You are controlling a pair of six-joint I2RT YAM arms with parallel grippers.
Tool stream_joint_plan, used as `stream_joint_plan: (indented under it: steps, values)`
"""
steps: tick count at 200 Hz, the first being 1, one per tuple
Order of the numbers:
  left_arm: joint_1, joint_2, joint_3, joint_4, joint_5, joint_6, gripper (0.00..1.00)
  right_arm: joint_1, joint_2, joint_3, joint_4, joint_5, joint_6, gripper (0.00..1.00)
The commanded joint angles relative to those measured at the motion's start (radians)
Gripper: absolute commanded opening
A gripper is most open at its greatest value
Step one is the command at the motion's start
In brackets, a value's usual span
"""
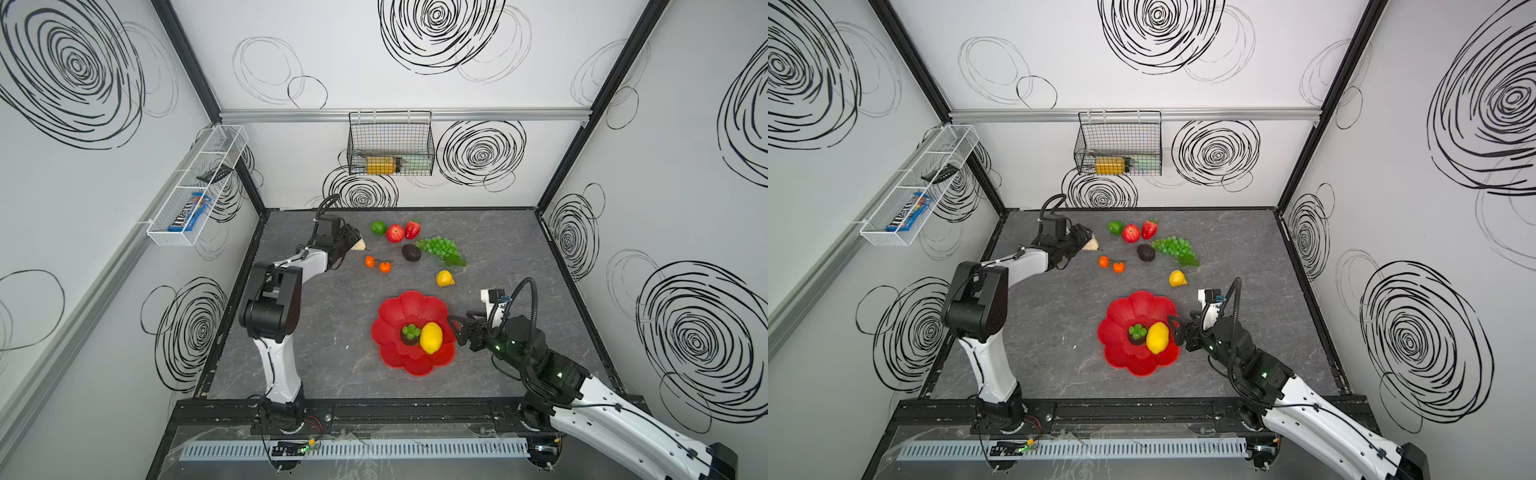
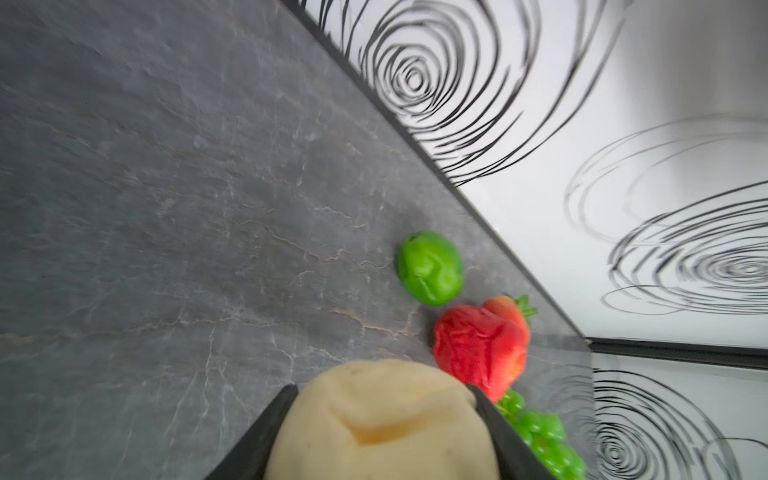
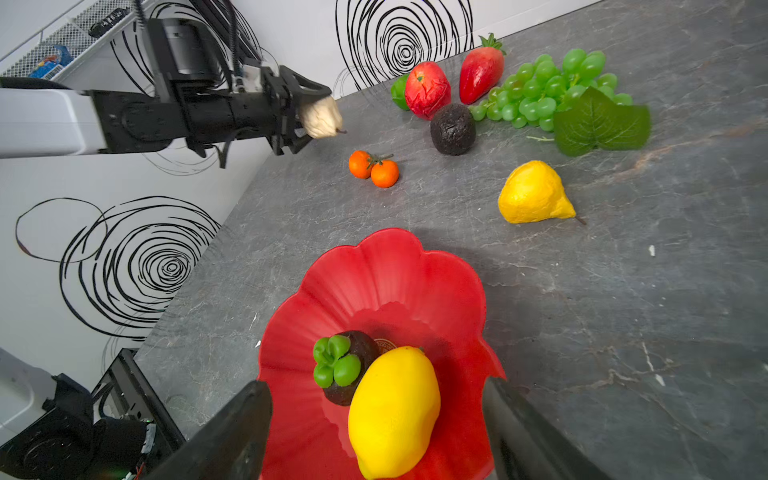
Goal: Place and organize the fake fruits in the fruit bowl
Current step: 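Grasp the cream pear with the left gripper and carry it toward the bowl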
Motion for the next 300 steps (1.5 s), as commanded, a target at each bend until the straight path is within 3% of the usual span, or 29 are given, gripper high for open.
stream_joint_plan:
  steps: [1,44,70,83,151,233,300]
  values:
    - [-0.009,-0.150,-0.155,0.164,-0.004,-0.086,0.61,-0.005,0.028,-0.005,0.089,-0.024,0.007,0.84]
    - [-0.085,-0.402,-0.424,0.259,0.048,-0.164,0.62,-0.002,0.101,-0.024,0.259,-0.108,-0.044,0.84]
    - [-0.155,-0.529,-0.528,0.267,0.059,-0.193,0.63,0.003,0.158,-0.035,0.382,-0.159,-0.102,0.99]
    - [-0.199,-0.584,-0.567,0.255,0.051,-0.196,0.63,0.011,0.185,-0.035,0.435,-0.178,-0.132,0.98]
    - [-0.352,-0.832,-0.765,0.250,0.012,-0.347,0.66,0.181,0.338,-0.021,0.595,-0.042,-0.264,1.00]
    - [-0.575,-0.928,-0.873,0.304,-0.108,-0.475,0.66,0.320,0.549,-0.010,0.858,0.078,-0.409,0.95]
    - [-0.662,-0.929,-0.860,0.284,-0.145,-0.484,0.66,0.366,0.657,0.021,0.909,0.147,-0.426,0.89]
